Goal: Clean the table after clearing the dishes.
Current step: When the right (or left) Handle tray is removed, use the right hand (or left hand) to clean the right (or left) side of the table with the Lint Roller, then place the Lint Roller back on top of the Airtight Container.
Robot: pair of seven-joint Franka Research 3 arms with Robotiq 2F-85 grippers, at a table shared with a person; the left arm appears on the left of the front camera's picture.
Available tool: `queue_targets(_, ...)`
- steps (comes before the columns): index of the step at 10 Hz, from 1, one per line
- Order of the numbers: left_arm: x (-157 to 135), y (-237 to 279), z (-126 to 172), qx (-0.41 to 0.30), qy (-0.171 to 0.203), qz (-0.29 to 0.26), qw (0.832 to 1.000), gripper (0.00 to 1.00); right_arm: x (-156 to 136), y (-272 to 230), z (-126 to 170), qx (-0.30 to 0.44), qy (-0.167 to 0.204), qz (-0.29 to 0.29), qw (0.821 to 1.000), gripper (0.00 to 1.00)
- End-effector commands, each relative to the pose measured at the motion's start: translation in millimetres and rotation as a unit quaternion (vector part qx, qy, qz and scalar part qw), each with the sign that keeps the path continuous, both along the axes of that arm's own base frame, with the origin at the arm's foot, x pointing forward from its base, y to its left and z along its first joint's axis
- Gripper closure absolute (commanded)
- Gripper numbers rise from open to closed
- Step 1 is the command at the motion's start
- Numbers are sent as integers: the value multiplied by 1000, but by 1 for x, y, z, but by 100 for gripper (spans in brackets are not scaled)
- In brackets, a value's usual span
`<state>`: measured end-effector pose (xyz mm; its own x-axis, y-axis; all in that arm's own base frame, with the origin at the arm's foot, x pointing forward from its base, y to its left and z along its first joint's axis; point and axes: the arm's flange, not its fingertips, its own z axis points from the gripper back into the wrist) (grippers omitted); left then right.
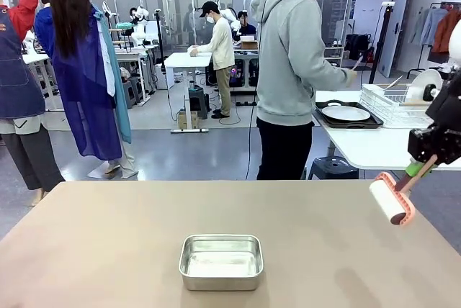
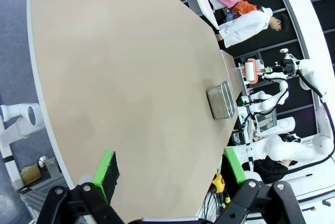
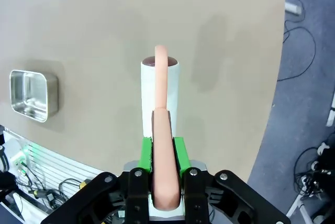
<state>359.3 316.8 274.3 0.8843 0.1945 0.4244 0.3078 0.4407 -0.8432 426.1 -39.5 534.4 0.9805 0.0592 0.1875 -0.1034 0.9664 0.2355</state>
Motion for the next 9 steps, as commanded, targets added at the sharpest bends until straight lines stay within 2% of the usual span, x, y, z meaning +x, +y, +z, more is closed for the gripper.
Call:
queue_targets(1,-3,0,4,4,5,-5,1000,0,13,-13,-23,17,13,-4,1000,79)
queue_targets(9,-3,0,4,4,5,-5,1000,0,13,-13,-23,17,13,-4,1000,79)
